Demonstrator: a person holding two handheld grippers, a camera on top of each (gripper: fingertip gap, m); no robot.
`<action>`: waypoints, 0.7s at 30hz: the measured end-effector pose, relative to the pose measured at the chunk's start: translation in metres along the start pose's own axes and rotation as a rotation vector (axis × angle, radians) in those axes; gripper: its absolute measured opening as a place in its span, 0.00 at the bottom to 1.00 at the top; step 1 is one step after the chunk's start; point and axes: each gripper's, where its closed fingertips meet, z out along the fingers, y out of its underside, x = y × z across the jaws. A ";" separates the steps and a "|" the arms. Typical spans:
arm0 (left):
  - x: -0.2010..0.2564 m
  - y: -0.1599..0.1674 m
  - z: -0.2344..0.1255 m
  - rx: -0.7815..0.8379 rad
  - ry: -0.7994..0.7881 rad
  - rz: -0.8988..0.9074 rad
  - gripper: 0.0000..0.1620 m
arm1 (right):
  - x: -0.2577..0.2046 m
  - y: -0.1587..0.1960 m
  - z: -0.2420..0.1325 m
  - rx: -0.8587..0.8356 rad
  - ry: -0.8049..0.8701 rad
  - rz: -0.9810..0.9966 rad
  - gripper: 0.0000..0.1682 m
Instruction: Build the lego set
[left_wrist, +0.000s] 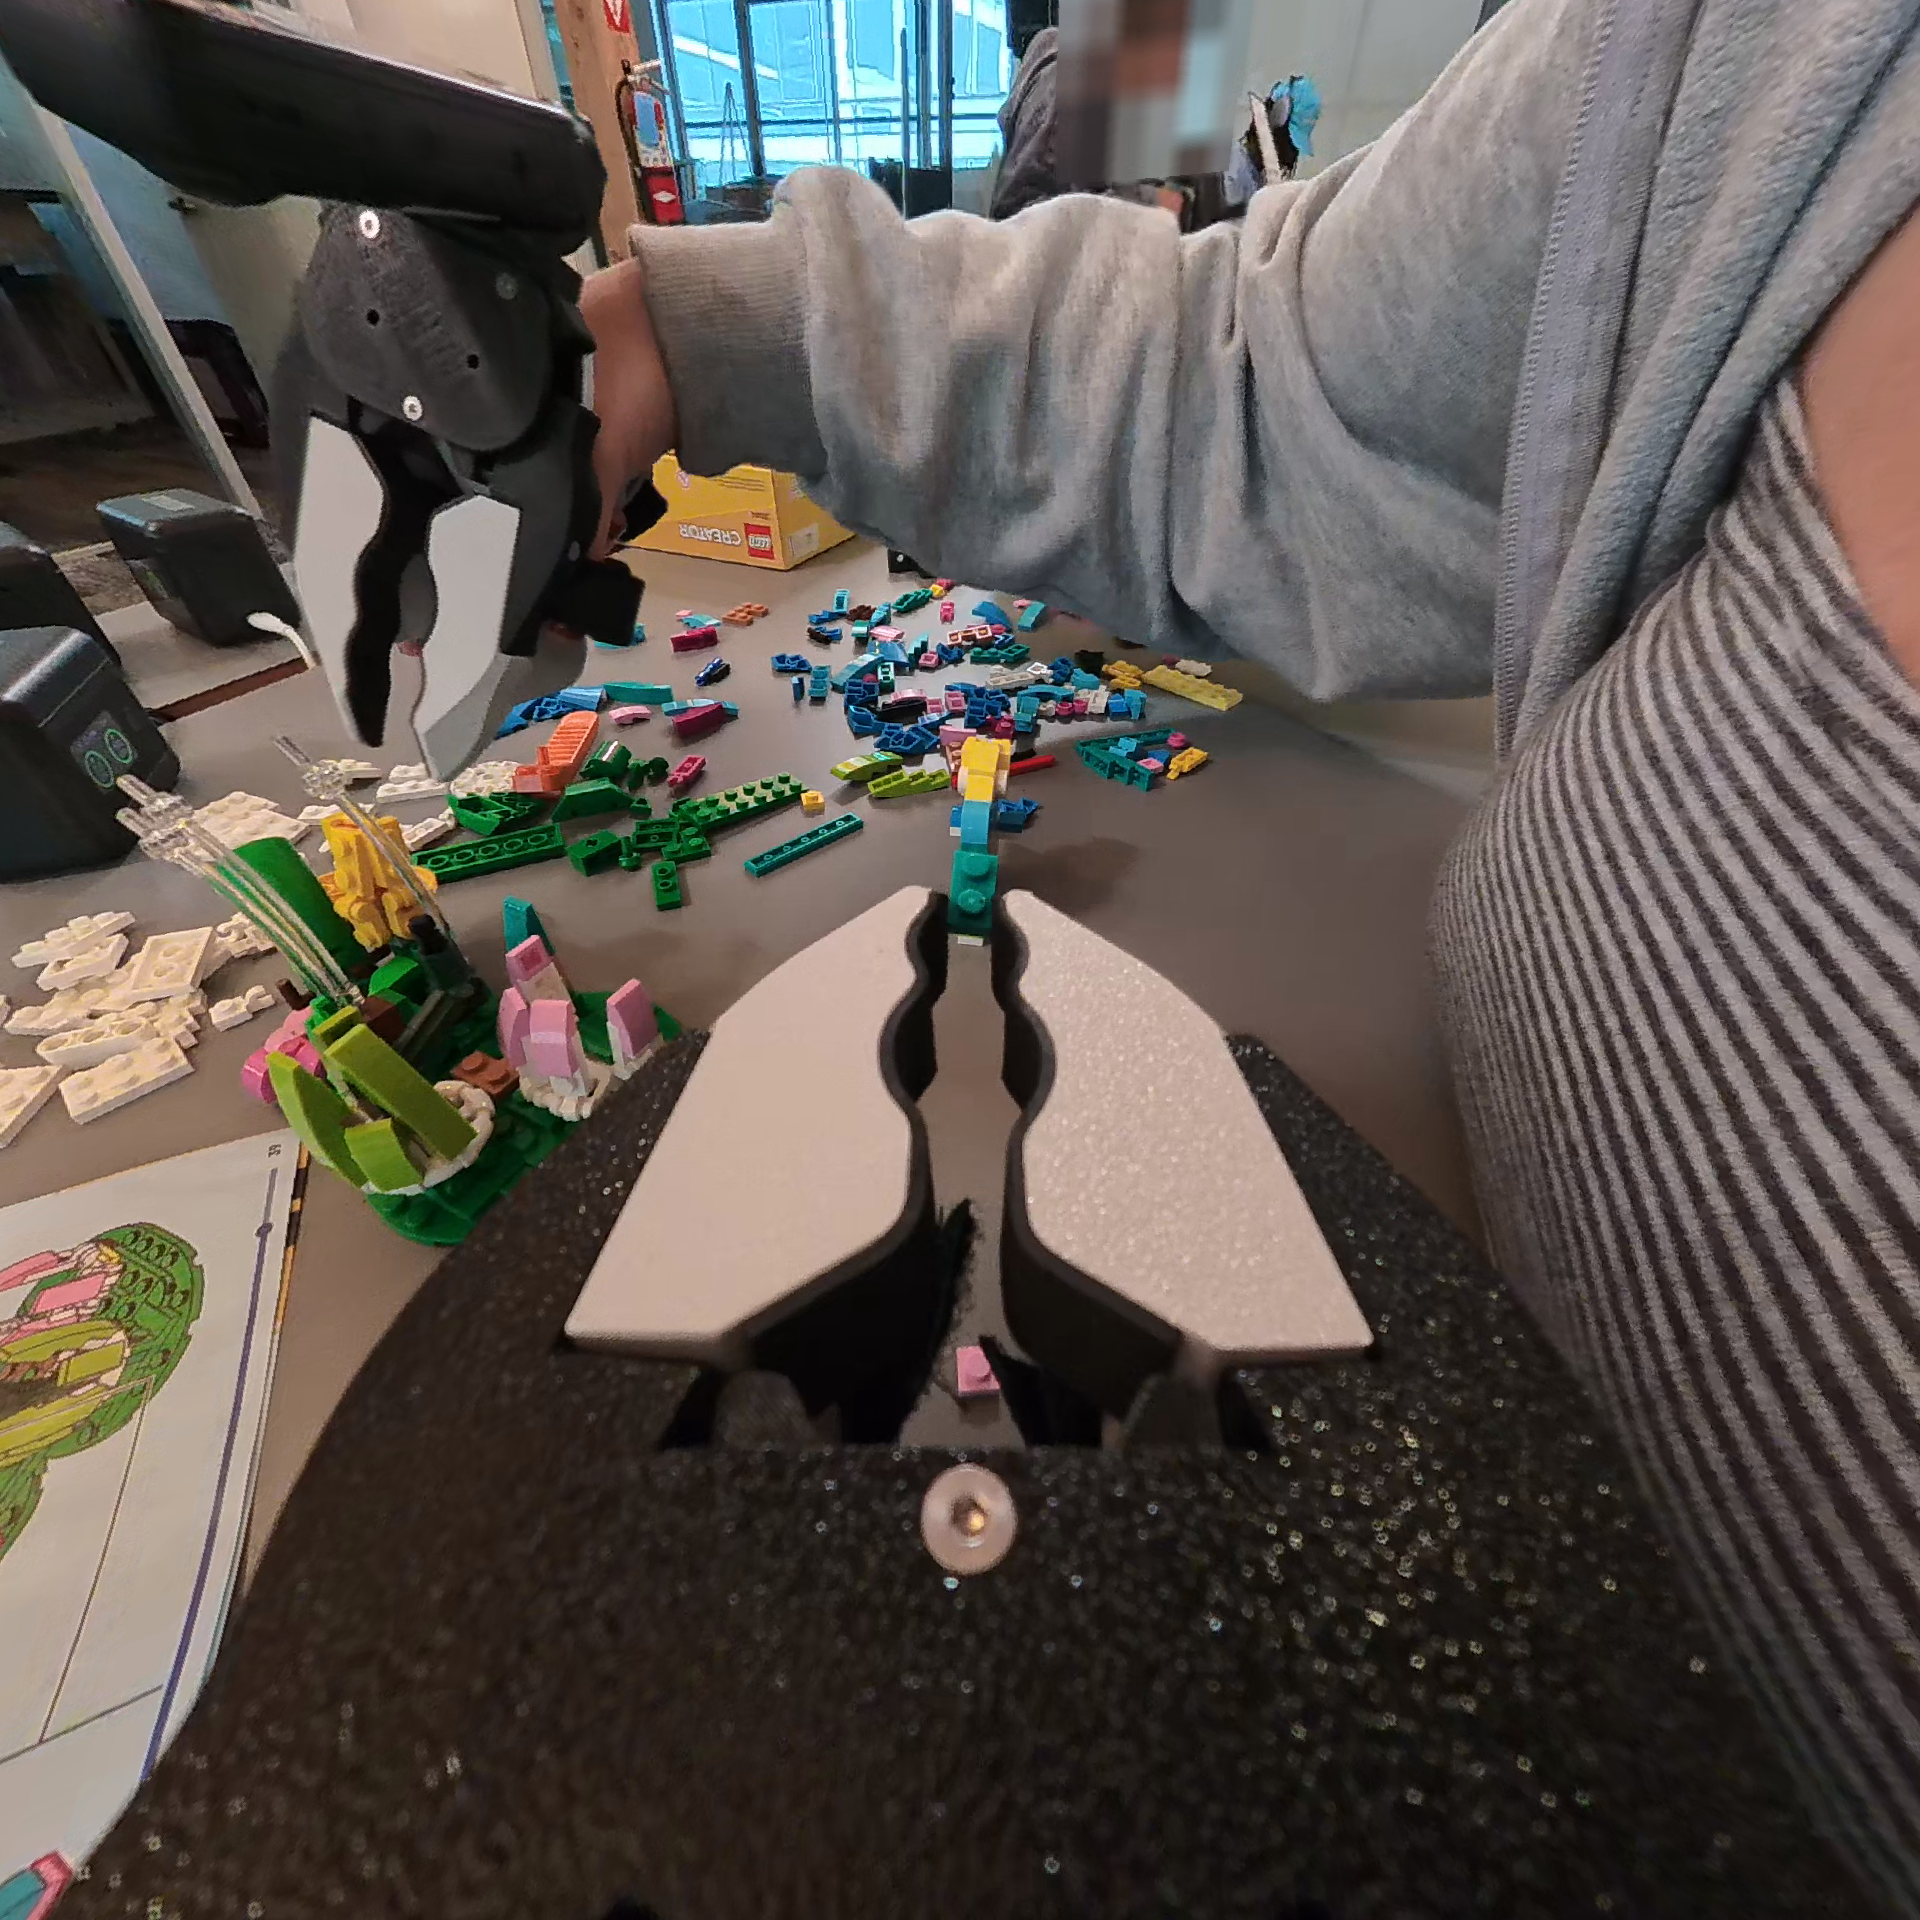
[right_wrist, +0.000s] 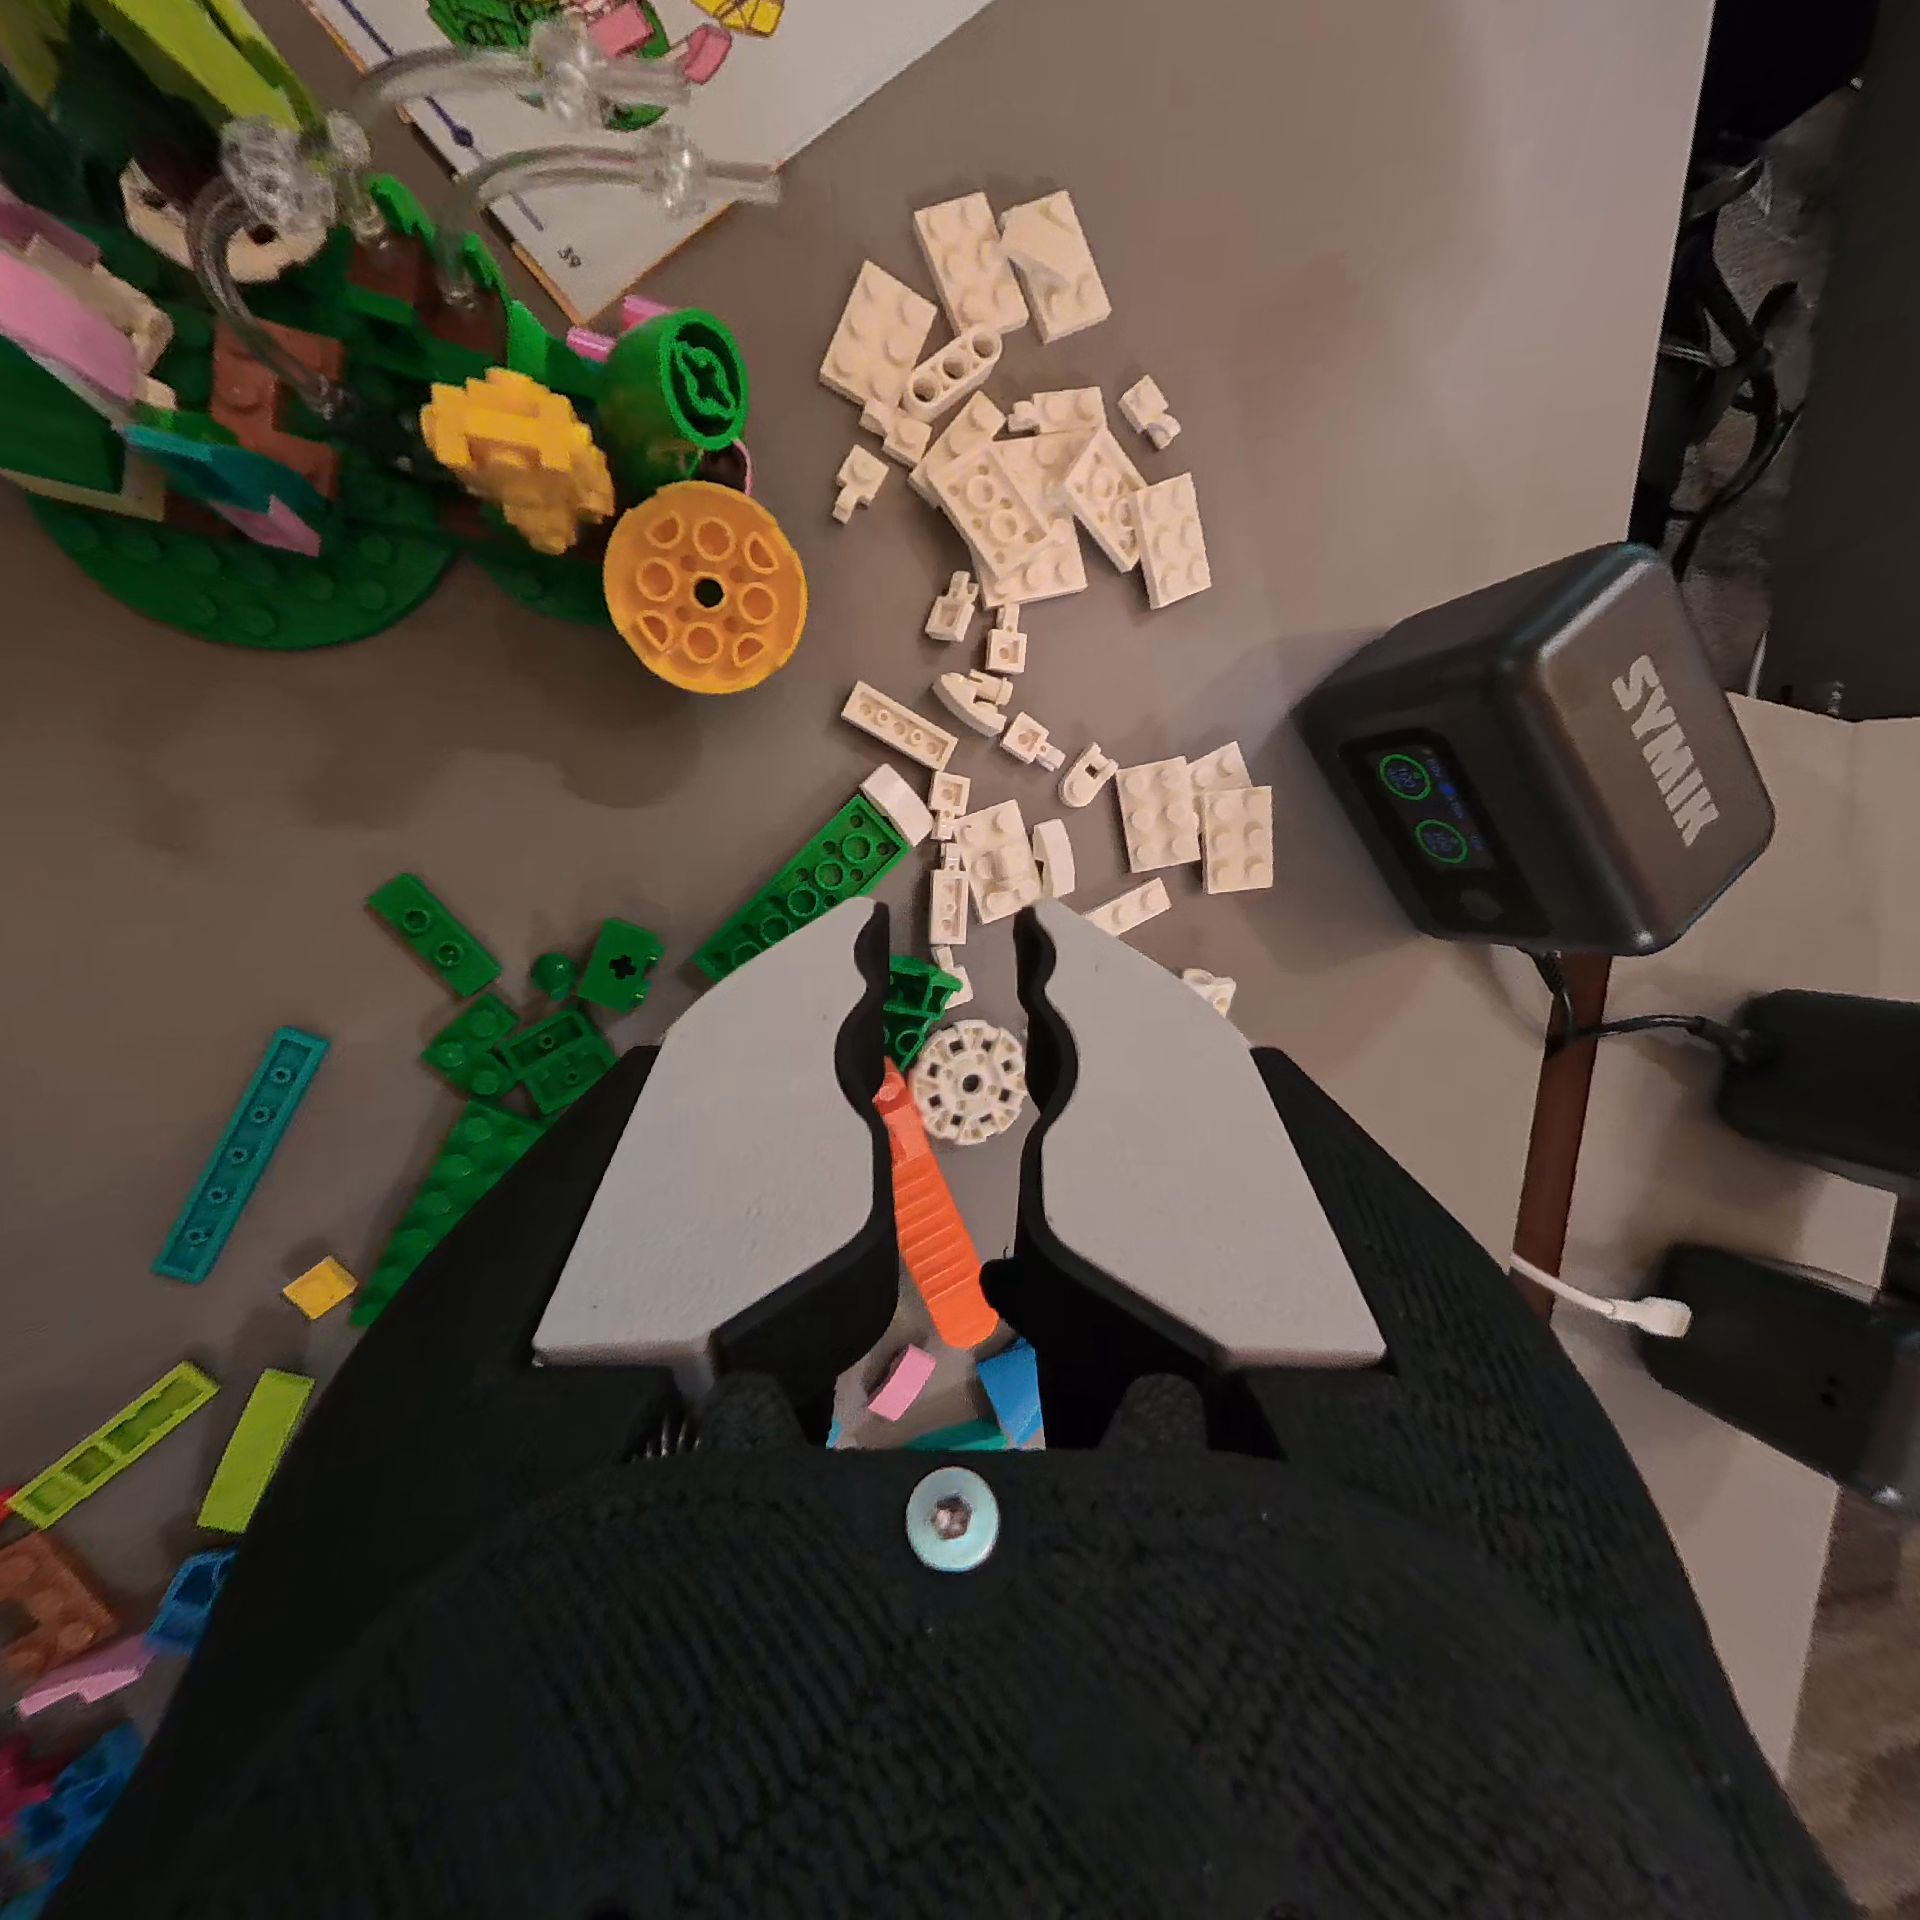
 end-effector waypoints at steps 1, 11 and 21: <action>0.000 0.000 0.000 0.001 0.000 -0.001 0.05 | 0.000 0.001 0.000 -0.005 0.002 -0.001 0.13; 0.000 0.000 0.001 0.000 -0.001 0.001 0.05 | -0.001 0.001 -0.003 -0.016 0.007 -0.007 0.13; 0.002 0.001 -0.001 0.000 0.001 0.001 0.05 | 0.001 0.001 -0.004 -0.024 0.012 -0.011 0.13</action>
